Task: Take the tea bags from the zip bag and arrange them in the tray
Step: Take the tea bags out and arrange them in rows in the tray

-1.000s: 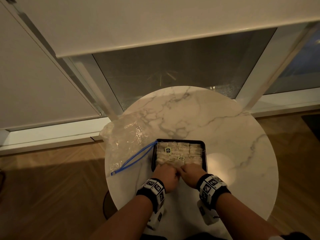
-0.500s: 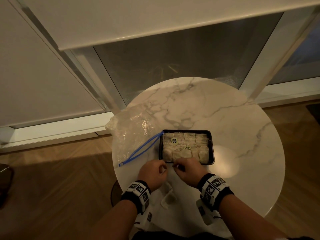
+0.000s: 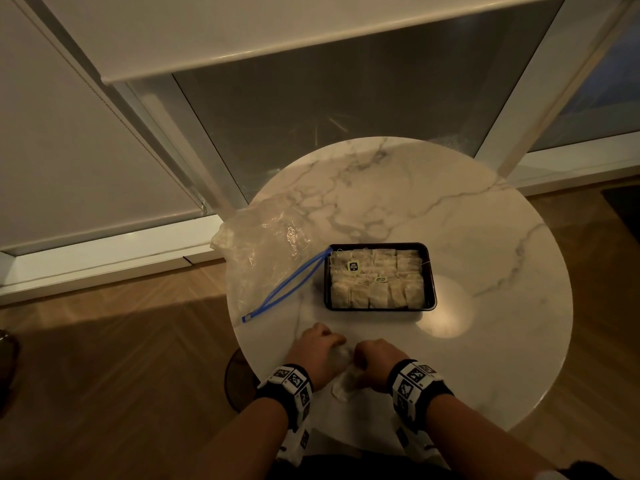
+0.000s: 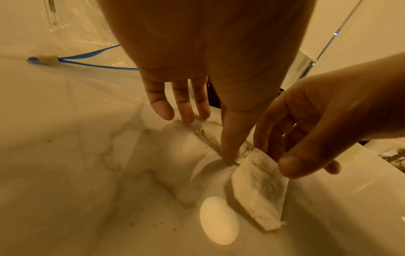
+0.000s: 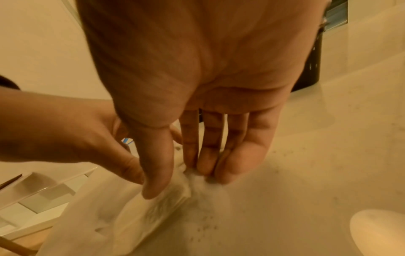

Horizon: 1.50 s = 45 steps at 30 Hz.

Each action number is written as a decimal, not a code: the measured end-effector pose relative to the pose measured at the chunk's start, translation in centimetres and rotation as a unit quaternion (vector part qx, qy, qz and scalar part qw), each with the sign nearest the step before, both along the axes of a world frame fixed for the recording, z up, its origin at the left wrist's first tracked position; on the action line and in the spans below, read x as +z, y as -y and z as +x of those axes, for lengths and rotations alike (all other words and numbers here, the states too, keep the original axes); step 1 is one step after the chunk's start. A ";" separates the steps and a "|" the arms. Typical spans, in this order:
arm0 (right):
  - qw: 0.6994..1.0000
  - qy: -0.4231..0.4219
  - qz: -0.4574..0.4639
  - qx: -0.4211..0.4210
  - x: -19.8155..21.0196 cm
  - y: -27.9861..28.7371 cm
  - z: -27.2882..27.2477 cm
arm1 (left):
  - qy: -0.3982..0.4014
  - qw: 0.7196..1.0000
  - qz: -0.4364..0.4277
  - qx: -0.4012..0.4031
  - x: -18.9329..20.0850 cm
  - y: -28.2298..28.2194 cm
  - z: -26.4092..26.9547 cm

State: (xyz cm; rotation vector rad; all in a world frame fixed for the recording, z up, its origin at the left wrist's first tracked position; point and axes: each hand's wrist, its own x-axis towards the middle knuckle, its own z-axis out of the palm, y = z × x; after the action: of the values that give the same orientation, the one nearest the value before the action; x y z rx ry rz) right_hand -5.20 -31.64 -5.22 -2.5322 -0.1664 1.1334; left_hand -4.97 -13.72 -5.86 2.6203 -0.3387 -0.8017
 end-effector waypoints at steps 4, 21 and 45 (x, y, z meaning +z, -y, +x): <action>0.999 0.034 -0.026 0.001 -0.3 -1.0 -0.7 | 0.016 1.000 0.000 -0.010 -0.3 -0.3 0.1; 0.887 -0.074 0.240 -0.389 1.6 1.7 -0.5 | -0.054 0.986 -0.065 0.147 0.9 -2.1 0.5; 0.867 0.070 0.308 -0.386 8.0 5.0 3.7 | -0.231 0.683 -0.497 0.483 8.4 2.1 3.0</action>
State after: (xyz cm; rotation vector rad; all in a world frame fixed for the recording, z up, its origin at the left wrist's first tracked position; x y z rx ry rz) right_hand -1.49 -36.63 2.77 -1.8024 0.3711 0.4611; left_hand -1.94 -15.86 2.51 1.1649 0.5880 -0.5638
